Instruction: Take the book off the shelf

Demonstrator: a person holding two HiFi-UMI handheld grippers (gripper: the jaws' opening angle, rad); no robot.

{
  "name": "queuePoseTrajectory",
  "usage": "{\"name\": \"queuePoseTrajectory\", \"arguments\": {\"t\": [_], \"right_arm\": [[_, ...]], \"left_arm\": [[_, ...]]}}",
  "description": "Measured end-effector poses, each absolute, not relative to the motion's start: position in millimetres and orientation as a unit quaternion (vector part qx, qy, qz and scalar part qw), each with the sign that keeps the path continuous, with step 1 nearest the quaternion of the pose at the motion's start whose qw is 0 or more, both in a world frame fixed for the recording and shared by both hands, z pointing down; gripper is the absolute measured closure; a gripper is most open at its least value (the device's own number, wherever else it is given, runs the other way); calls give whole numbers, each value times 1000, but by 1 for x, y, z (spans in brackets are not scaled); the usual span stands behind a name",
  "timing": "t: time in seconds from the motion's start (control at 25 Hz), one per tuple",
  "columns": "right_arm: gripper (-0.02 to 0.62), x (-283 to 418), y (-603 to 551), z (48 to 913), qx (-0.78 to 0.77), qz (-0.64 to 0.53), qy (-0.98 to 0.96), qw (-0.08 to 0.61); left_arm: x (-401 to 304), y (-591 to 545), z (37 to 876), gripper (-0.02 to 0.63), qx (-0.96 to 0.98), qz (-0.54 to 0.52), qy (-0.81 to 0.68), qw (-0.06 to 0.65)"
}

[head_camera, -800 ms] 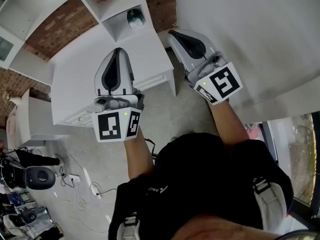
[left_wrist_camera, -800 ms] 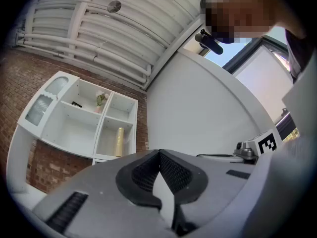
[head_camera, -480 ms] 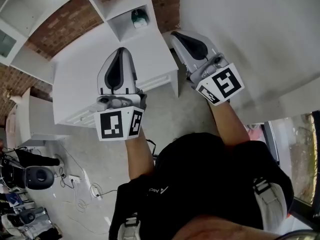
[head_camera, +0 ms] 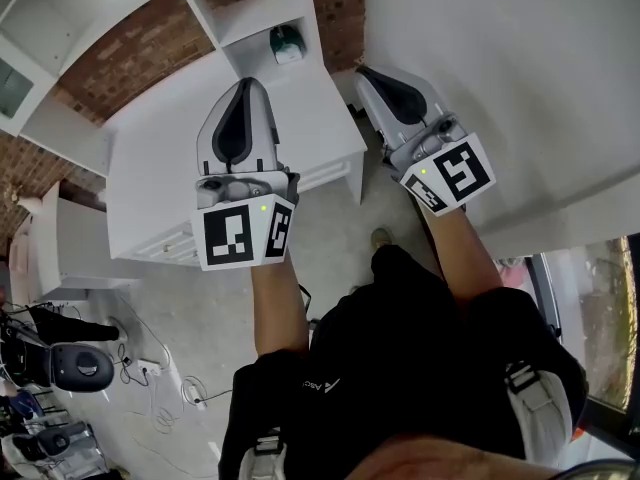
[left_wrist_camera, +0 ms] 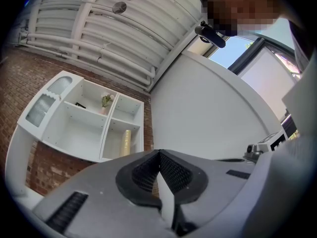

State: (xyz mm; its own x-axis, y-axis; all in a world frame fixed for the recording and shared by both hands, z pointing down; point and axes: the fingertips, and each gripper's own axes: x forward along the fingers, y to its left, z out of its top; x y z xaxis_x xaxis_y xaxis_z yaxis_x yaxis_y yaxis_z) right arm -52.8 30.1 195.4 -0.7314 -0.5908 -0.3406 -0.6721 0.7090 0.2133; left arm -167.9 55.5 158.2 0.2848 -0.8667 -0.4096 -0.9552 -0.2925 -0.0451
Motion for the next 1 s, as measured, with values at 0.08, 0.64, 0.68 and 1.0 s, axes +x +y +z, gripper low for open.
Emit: {"name": "queuePoseTrajectory", "arguments": {"t": [0.08, 0.64, 0.68, 1.0], "right_arm": [[594, -54, 17, 198, -345, 165, 915, 128], [594, -68, -180, 228, -310, 188, 920, 151], [594, -68, -196, 232, -305, 188, 921, 152], [594, -65, -295, 229, -277, 189, 927, 167]], "left_arm": [[-173, 41, 159, 607, -783, 155, 586, 143], [-198, -167, 171, 603, -725, 152, 651, 166], [-201, -186, 172, 595, -718, 150, 658, 170], [-221, -311, 148, 441, -684, 134, 696, 173]]}}
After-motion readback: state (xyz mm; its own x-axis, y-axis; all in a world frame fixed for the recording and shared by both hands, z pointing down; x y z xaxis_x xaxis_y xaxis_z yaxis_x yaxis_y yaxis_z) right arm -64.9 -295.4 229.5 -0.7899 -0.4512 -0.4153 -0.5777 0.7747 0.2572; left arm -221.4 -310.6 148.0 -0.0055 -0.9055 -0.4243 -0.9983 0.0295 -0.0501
